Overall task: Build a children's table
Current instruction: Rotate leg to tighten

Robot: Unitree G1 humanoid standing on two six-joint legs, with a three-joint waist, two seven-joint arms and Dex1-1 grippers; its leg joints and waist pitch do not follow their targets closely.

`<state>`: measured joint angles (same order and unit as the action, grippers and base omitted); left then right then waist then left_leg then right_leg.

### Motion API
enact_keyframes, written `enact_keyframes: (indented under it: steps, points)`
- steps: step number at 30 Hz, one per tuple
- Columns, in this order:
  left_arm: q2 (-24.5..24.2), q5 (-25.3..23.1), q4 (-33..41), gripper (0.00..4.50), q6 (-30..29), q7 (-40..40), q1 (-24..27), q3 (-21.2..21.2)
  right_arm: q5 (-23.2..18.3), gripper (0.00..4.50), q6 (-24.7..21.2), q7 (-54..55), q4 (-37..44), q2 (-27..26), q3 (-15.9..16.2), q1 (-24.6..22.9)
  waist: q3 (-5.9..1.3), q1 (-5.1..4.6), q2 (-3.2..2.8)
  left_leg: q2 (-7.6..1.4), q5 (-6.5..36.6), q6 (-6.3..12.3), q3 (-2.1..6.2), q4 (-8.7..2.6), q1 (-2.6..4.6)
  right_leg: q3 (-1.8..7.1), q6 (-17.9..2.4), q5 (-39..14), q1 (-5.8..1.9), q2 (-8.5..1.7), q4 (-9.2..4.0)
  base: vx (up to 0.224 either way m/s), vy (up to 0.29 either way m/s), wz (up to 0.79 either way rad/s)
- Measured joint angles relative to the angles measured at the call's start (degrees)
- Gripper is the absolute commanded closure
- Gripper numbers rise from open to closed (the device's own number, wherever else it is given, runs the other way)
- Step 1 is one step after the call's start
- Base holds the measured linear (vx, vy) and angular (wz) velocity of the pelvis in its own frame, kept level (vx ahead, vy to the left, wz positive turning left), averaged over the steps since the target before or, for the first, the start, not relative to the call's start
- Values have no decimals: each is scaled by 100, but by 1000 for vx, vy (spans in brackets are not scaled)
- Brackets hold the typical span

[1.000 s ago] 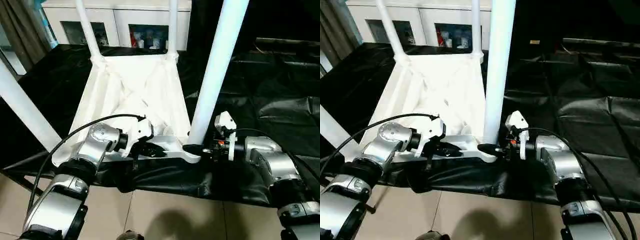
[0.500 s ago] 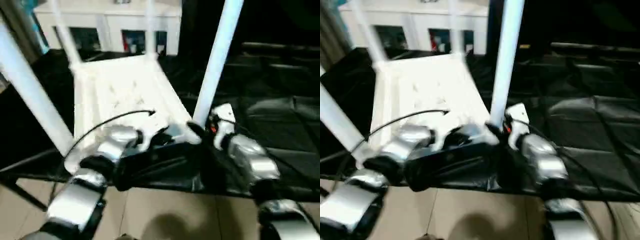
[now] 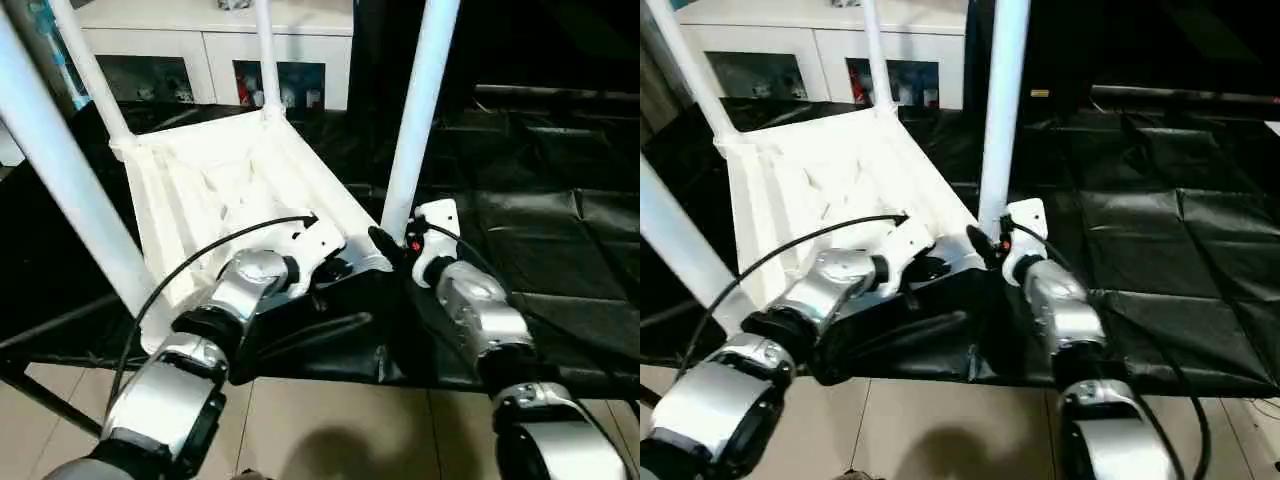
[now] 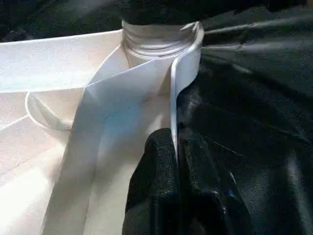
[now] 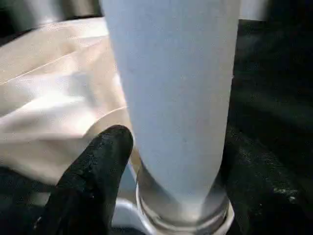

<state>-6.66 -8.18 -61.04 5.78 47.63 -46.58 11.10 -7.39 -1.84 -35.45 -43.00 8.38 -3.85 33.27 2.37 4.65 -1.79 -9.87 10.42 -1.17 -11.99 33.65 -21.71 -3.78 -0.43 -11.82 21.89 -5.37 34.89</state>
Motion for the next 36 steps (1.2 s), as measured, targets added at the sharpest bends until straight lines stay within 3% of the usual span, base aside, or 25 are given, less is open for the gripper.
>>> enact_keyframes:
  steps: [8,15,18,21,22,32,36]
  points:
    - [-553,210,383,450,268,1502,251,60,-311,137,-79,-2122,589,831,437,-415,2,91,-11,-13,-2,1,2,-9,-13,-15,29,-23,15,6,8,0,0,0]
    - [-788,340,754,450,303,2575,382,202,-366,137,-282,-3147,846,1088,761,-458,21,199,26,-9,-12,26,-8,6,-45,-10,14,-33,31,-2,-2,0,0,0]
    - [-889,411,911,450,227,2843,453,235,-401,168,-344,-3286,845,1087,875,-478,28,203,37,-9,-10,22,-9,7,-51,-9,14,-32,39,-2,1,0,0,0]
    - [-960,439,1037,450,182,2943,512,226,-403,174,-388,-3394,904,1100,889,-481,33,195,45,-10,-9,18,-9,7,-49,-8,14,-32,39,-2,4,0,0,0]
    - [-970,439,1068,450,171,2957,529,227,-403,197,-417,-3442,912,1115,894,-481,34,197,47,-10,-9,18,-9,7,-49,-8,14,-32,39,-2,4,0,0,0]
    - [-937,402,1136,450,222,2793,584,235,-375,211,-409,-3326,1099,1100,974,-584,31,224,44,-10,-9,16,-10,10,-46,-7,14,-32,38,-2,8,0,0,0]
    - [-686,286,825,450,215,2009,448,220,-216,217,-374,-2203,1030,769,644,-629,29,178,42,-11,-5,-8,-10,16,-24,-2,11,-29,23,-2,19,0,0,0]
